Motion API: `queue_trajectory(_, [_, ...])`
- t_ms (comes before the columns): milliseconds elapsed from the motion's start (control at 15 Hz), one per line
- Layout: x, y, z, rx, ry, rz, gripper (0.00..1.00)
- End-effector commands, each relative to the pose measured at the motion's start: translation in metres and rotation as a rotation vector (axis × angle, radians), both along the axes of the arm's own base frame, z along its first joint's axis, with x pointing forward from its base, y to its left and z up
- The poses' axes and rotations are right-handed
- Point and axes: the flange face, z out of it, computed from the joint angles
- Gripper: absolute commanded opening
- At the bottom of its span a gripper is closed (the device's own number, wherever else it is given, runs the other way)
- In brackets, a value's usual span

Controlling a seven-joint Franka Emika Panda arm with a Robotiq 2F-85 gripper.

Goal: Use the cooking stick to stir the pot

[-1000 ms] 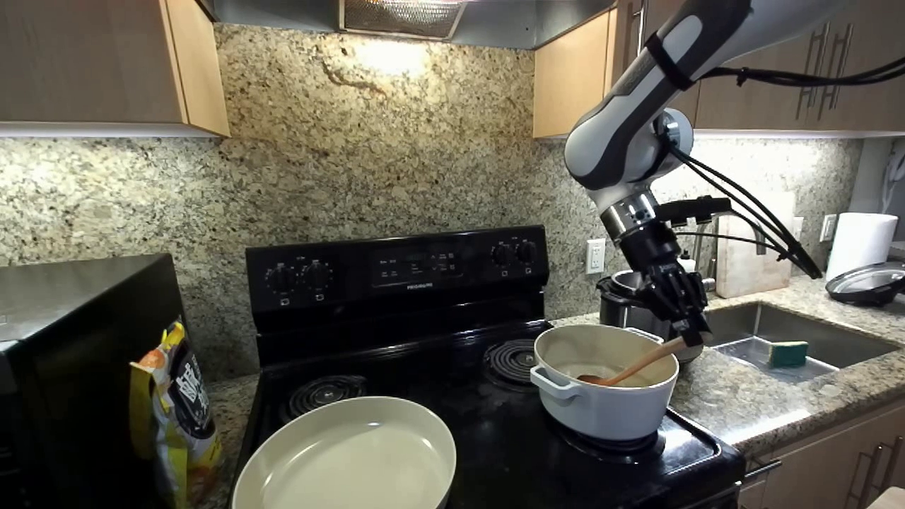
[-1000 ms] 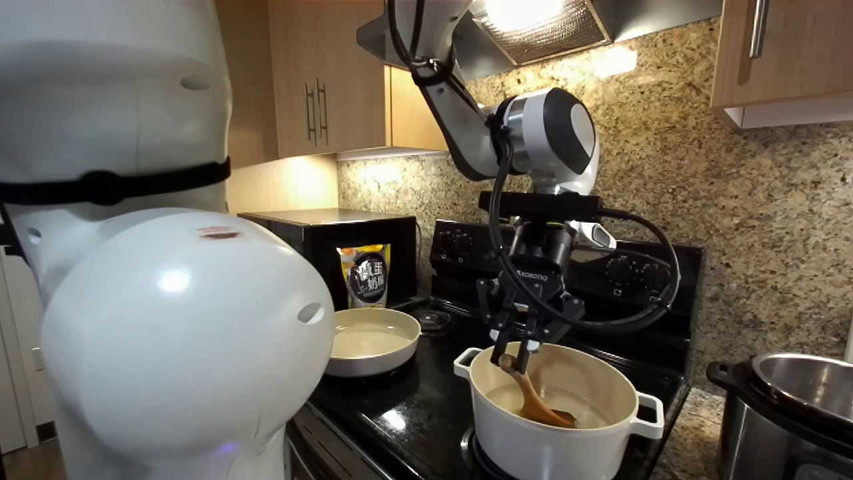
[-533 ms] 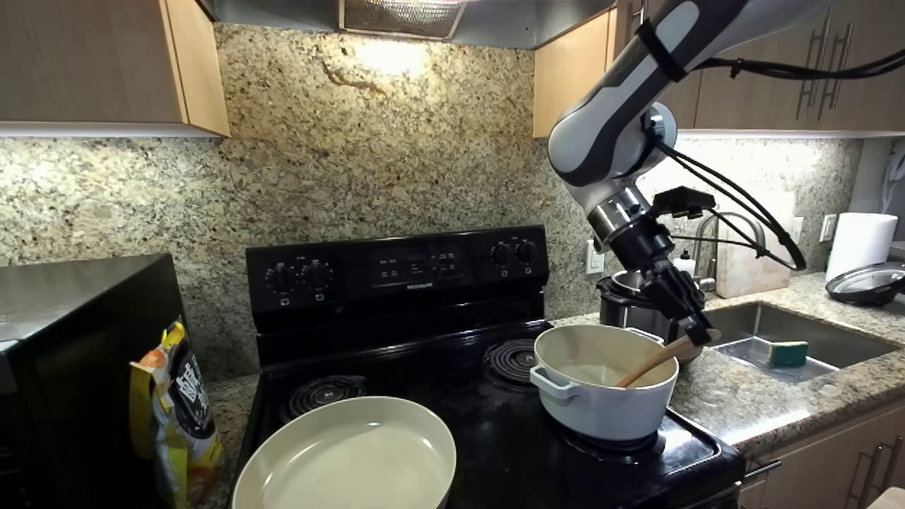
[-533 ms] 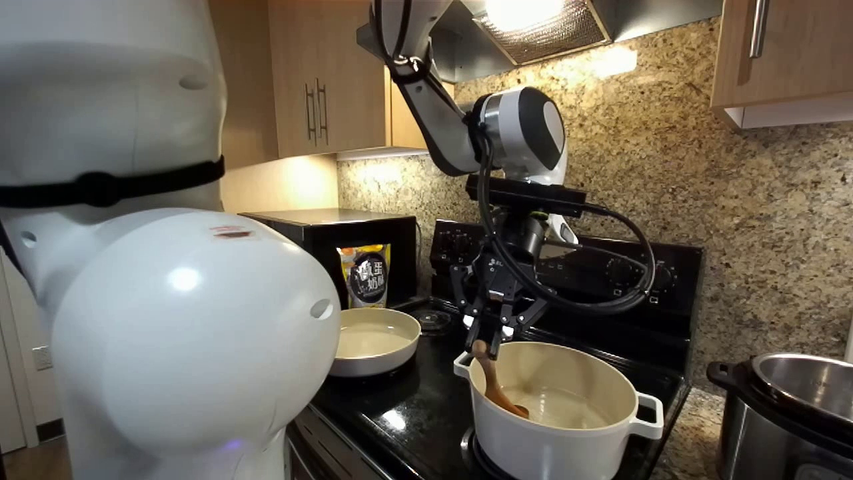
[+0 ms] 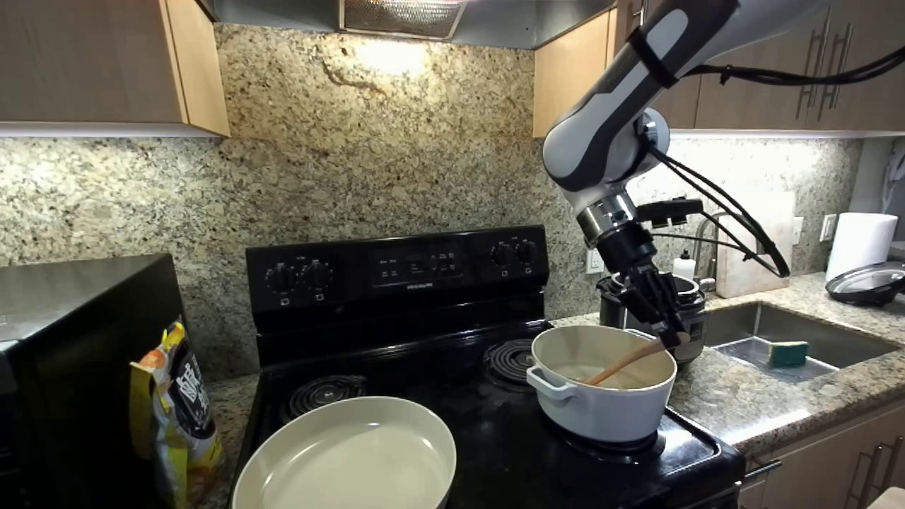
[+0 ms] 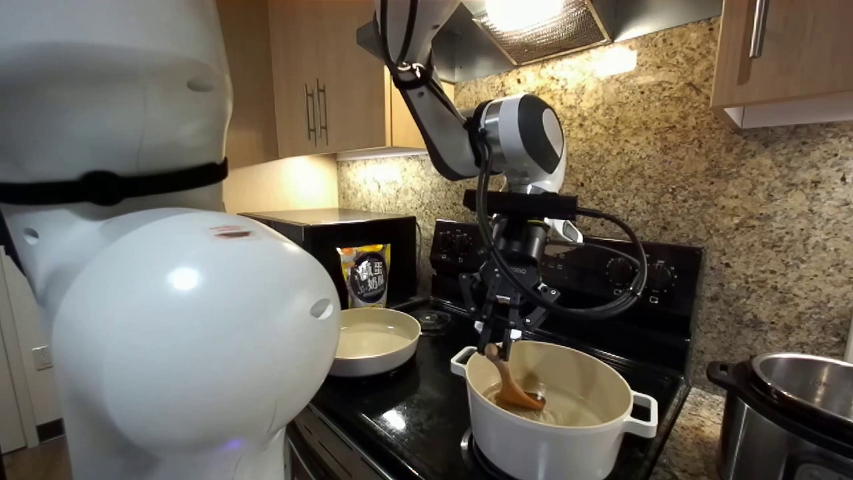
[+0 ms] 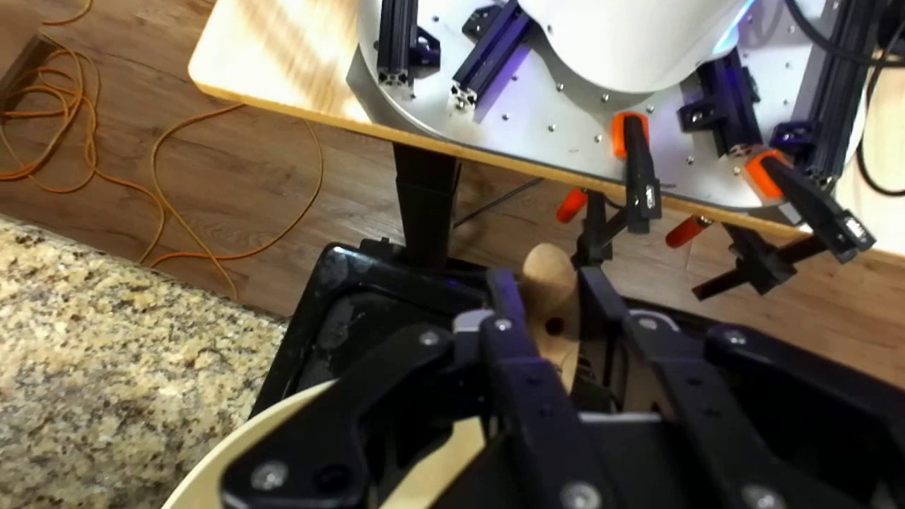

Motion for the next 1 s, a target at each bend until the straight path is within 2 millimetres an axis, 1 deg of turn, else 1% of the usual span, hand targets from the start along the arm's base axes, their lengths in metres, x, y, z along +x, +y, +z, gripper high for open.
queue_trajectory(0, [0.018,-0.005,-0.008,-0.043,-0.073,-0.092,0.06])
queue_trajectory(200, [0.016,-0.013,-0.012,-0.092,-0.063,-0.136,0.06])
queue_trajectory(333, [0.011,-0.018,-0.010,-0.123,-0.059,-0.153,0.06])
queue_trajectory(667, [-0.004,-0.031,0.010,-0.194,-0.063,-0.169,0.06])
queue_trajectory(733, [-0.006,-0.032,0.013,-0.201,-0.061,-0.167,0.06])
queue_trajectory(933, [-0.019,-0.023,0.024,-0.222,-0.013,-0.136,0.06])
